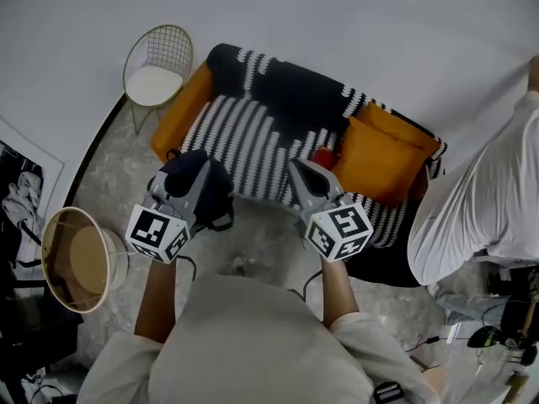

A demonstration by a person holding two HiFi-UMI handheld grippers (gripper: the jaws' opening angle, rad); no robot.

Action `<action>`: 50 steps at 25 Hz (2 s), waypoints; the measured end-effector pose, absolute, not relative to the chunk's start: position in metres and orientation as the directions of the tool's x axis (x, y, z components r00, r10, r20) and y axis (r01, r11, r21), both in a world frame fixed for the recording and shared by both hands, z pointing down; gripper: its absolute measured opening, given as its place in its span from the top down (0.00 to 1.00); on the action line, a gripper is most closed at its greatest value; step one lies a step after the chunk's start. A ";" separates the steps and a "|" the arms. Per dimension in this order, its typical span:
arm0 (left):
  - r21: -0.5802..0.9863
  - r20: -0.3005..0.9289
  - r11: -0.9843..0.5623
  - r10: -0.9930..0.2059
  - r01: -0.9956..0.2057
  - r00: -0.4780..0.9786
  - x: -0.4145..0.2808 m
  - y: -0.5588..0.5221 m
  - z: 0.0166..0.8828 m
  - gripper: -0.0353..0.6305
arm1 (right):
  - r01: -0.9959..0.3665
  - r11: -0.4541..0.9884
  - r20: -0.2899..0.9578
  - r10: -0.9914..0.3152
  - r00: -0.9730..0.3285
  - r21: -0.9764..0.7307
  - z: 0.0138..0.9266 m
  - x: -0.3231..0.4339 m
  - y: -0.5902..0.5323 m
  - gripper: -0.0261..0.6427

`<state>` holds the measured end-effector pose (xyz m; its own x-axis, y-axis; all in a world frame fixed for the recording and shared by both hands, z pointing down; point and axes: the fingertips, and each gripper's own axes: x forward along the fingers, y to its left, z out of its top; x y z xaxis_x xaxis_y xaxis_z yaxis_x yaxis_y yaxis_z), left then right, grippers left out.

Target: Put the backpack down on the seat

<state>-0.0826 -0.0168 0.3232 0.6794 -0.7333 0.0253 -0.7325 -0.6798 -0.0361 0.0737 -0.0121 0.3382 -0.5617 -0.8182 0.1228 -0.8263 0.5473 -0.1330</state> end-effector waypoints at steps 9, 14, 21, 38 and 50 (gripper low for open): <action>-0.036 0.040 -0.692 -0.721 -0.721 0.691 -0.090 -0.068 0.332 0.89 | -0.860 0.499 0.183 -0.840 -0.510 -0.104 0.356 0.071 -0.055 0.95; -0.028 0.045 -0.687 -0.726 -0.726 0.686 -0.088 -0.101 0.341 0.89 | -0.855 0.506 0.176 -0.837 -0.519 -0.114 0.360 0.075 -0.084 0.95; -0.018 0.065 -0.664 -0.746 -0.747 0.662 -0.087 -0.160 0.358 0.89 | -0.840 0.523 0.171 -0.823 -0.542 -0.143 0.374 0.082 -0.147 0.95; 0.012 0.113 -0.614 -0.784 -0.789 0.611 -0.066 -0.322 0.391 0.89 | -0.787 0.584 0.262 -0.742 -0.617 -0.200 0.418 0.100 -0.313 0.95; 0.071 0.161 -0.526 -0.832 -0.847 0.531 -0.088 -0.439 0.433 0.89 | -0.732 0.648 0.373 -0.638 -0.673 -0.212 0.458 0.087 -0.420 0.95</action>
